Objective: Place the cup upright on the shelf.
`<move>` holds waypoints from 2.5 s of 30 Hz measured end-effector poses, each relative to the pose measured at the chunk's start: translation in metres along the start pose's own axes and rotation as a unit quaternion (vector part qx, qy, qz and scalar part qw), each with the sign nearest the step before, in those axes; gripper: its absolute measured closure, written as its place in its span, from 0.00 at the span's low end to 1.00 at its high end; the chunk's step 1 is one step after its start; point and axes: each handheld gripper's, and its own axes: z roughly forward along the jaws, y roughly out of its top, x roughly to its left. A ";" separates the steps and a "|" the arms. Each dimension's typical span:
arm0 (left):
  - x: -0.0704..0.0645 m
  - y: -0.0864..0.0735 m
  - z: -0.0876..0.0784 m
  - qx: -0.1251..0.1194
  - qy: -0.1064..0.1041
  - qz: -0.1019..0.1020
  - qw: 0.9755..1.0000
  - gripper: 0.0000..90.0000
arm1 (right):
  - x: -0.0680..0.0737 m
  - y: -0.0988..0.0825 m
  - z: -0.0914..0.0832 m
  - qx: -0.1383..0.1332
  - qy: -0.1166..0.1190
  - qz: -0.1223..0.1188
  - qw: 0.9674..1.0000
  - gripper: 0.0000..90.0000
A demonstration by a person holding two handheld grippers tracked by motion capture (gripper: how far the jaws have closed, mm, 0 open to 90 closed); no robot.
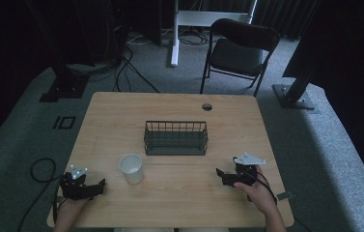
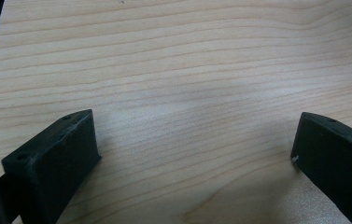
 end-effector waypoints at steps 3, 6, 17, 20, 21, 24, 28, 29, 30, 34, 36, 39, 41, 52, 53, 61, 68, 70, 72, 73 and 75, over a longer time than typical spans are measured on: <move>0.000 0.000 0.000 0.000 0.000 0.000 1.000 0.01 | 0.003 0.002 0.003 -0.001 0.006 -0.002 1.000 0.13; 0.000 0.000 0.000 0.000 0.000 0.000 1.000 0.01 | 0.006 0.004 0.005 -0.001 0.011 -0.007 1.000 0.13; 0.000 0.000 0.000 0.000 0.000 0.000 1.000 0.01 | 0.019 0.014 0.010 -0.013 0.036 -0.021 0.999 0.13; 0.000 0.000 0.000 0.000 0.000 0.000 1.000 0.01 | 0.024 0.016 0.012 -0.016 0.046 -0.025 0.999 0.13; 0.000 0.000 0.000 0.000 0.000 0.000 1.000 0.01 | 0.025 0.017 0.012 -0.017 0.049 -0.028 0.998 0.13; 0.000 0.000 0.000 0.000 0.000 0.000 1.000 0.01 | 0.030 0.018 0.014 -0.020 0.058 -0.033 0.998 0.13; 0.000 0.000 0.000 0.000 0.000 0.000 1.000 0.01 | 0.036 0.020 0.017 -0.025 0.072 -0.038 0.996 0.13; 0.000 0.000 0.000 0.000 0.000 0.000 1.000 0.01 | 0.038 0.020 0.018 -0.025 0.074 -0.041 0.996 0.13; 0.000 0.000 0.000 0.000 0.000 0.000 1.000 0.01 | 0.040 0.021 0.019 -0.024 0.080 -0.044 0.996 0.13; 0.000 0.000 0.000 0.000 0.000 0.000 1.000 0.01 | 0.047 0.023 0.023 -0.025 0.095 -0.051 0.994 0.13; 0.000 0.000 0.000 0.000 0.000 0.000 1.000 0.01 | 0.051 0.024 0.025 -0.026 0.102 -0.055 0.993 0.13; 0.000 0.000 0.000 0.000 0.000 0.000 1.000 0.01 | 0.057 0.026 0.028 -0.028 0.114 -0.059 0.991 0.13; 0.000 0.000 0.000 0.000 0.000 0.000 1.000 0.01 | 0.058 0.026 0.029 -0.029 0.116 -0.062 0.991 0.13; 0.000 0.000 0.000 0.000 0.000 0.000 1.000 0.01 | 0.079 0.032 0.042 -0.029 0.151 -0.076 0.985 0.13; 0.000 0.000 0.000 0.000 0.000 0.000 1.000 0.01 | 0.081 0.032 0.043 -0.030 0.153 -0.076 0.985 0.13; 0.000 0.000 0.000 0.000 0.000 0.000 1.000 0.01 | 0.096 0.038 0.052 -0.032 0.171 -0.088 0.981 0.13; 0.000 0.000 0.000 0.000 0.000 0.000 1.000 0.01 | 0.111 0.045 0.061 -0.038 0.184 -0.096 0.977 0.14; 0.000 0.000 0.000 0.000 0.000 0.000 1.000 0.01 | 0.115 0.047 0.064 -0.039 0.188 -0.097 0.977 0.14; 0.000 0.000 0.000 0.000 0.000 0.000 1.000 0.01 | 0.119 0.049 0.066 -0.040 0.192 -0.101 0.975 0.14; 0.000 0.000 0.000 0.000 0.000 0.000 1.000 0.01 | 0.122 0.050 0.067 -0.041 0.194 -0.102 0.975 0.14; 0.000 0.000 0.000 0.000 0.000 0.000 1.000 0.01 | 0.126 0.052 0.069 -0.042 0.198 -0.105 0.974 0.14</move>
